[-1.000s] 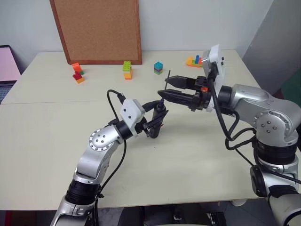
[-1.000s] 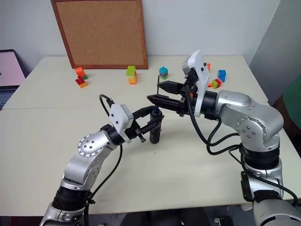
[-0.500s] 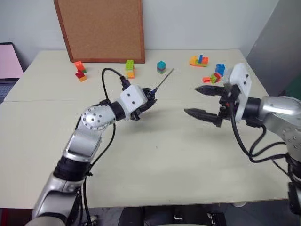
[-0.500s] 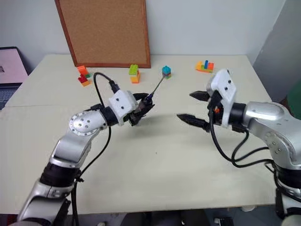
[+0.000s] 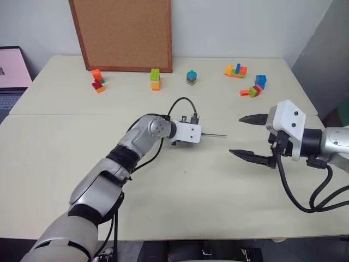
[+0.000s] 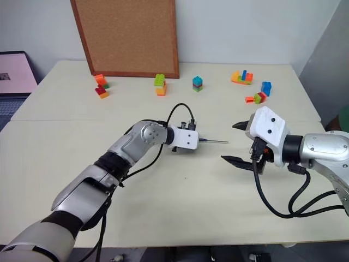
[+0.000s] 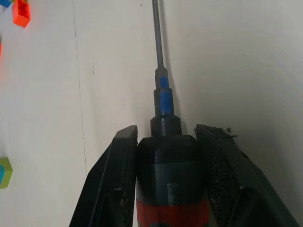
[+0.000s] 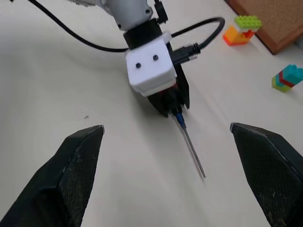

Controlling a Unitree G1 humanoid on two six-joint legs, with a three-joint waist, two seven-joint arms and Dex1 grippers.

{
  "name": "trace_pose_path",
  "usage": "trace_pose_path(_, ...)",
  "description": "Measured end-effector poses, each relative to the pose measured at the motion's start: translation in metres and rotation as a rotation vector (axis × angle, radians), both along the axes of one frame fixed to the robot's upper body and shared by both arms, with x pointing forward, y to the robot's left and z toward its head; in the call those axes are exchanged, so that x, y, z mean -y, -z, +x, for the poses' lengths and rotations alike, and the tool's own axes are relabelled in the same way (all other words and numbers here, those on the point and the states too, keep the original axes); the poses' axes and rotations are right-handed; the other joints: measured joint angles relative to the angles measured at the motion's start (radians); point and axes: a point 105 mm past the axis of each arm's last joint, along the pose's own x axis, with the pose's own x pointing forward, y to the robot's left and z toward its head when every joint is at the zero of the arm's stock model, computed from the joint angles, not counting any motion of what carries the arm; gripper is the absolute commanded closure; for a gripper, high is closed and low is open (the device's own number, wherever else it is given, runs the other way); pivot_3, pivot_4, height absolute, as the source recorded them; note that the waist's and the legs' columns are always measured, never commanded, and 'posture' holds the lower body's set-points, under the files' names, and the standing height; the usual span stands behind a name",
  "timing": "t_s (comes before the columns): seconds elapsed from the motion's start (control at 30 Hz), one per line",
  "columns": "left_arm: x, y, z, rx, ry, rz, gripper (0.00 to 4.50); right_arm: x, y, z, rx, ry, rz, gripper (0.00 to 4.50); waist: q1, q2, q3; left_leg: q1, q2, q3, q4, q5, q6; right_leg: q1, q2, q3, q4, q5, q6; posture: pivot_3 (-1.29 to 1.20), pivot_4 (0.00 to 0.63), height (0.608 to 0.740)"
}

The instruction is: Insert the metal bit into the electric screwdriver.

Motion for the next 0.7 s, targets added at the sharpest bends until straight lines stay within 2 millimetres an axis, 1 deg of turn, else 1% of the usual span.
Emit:
trace_pose_path(0.13,0.003,0.003,-0.001,0.012,0.045,0.026,2.92,-0.001,0.002,0.0,0.005,0.013,0.004,0.0,0.008,0.0,0.0,0.0,0.0,0.0,0.004,0.0,0.0,0.001,0.0,0.001,0.0,0.001,0.001,0.0,0.15,0.74)
trace_pose_path(0.2,0.003,0.004,0.0,0.004,0.042,0.023,2.22,0.001,0.005,0.0,-0.002,0.025,0.005,0.0,0.009,0.0,0.0,-0.001,0.0,0.0,0.008,0.0,0.0,0.002,0.0,0.0,0.001,0.001,0.001,0.0,0.15,0.74)
trace_pose_path(0.33,0.004,0.001,0.002,-0.007,0.025,0.003,1.35,0.002,0.006,0.001,-0.005,0.034,0.004,0.0,0.01,0.0,0.0,-0.002,0.0,0.0,0.013,-0.001,0.001,0.002,0.0,0.001,0.003,0.001,0.001,0.0,0.15,0.74)
trace_pose_path(0.5,0.0,-0.003,0.001,-0.06,0.002,-0.052,0.38,0.003,0.005,0.002,0.009,0.042,-0.002,0.0,0.009,0.0,0.0,-0.001,0.0,0.0,0.014,-0.001,0.001,0.001,0.0,0.001,0.008,0.001,0.001,0.0,0.15,0.74)
trace_pose_path(0.57,-0.002,-0.006,0.0,-0.065,-0.004,-0.064,0.38,0.005,0.005,0.004,0.017,0.049,-0.001,0.0,0.009,0.0,0.0,-0.001,0.0,0.0,0.014,-0.001,0.001,0.001,0.0,0.001,0.01,0.001,0.001,0.0,0.15,0.74)
trace_pose_path(0.6,-0.008,-0.008,0.0,-0.081,-0.024,-0.079,0.38,0.005,0.004,0.005,0.024,0.048,0.002,0.0,0.007,0.0,0.0,-0.001,0.0,0.0,0.014,-0.001,0.001,0.0,0.0,0.001,0.011,0.001,0.001,0.0,0.15,0.74)
trace_pose_path(0.63,-0.017,-0.01,0.001,-0.095,-0.051,-0.098,0.38,0.006,0.004,0.006,0.03,0.054,0.0,0.0,0.001,0.0,0.0,-0.001,0.001,0.0,0.014,-0.001,0.001,-0.001,0.0,0.002,0.012,0.001,0.001,0.0,0.15,0.74)
trace_pose_path(0.67,-0.031,-0.015,0.004,-0.121,-0.104,-0.138,0.38,0.008,0.004,0.008,0.034,0.067,-0.002,0.0,-0.006,0.0,0.0,-0.001,0.001,0.0,0.014,-0.001,0.001,-0.001,0.0,0.002,0.014,0.001,0.001,0.0,0.15,0.74)
trace_pose_path(0.7,-0.039,-0.022,0.004,-0.129,-0.129,-0.168,0.38,0.01,0.005,0.009,0.034,0.076,-0.003,0.0,-0.01,0.0,0.0,-0.001,0.001,0.0,0.014,-0.001,0.001,-0.002,0.0,0.001,0.015,0.001,0.001,0.0,0.15,0.74)
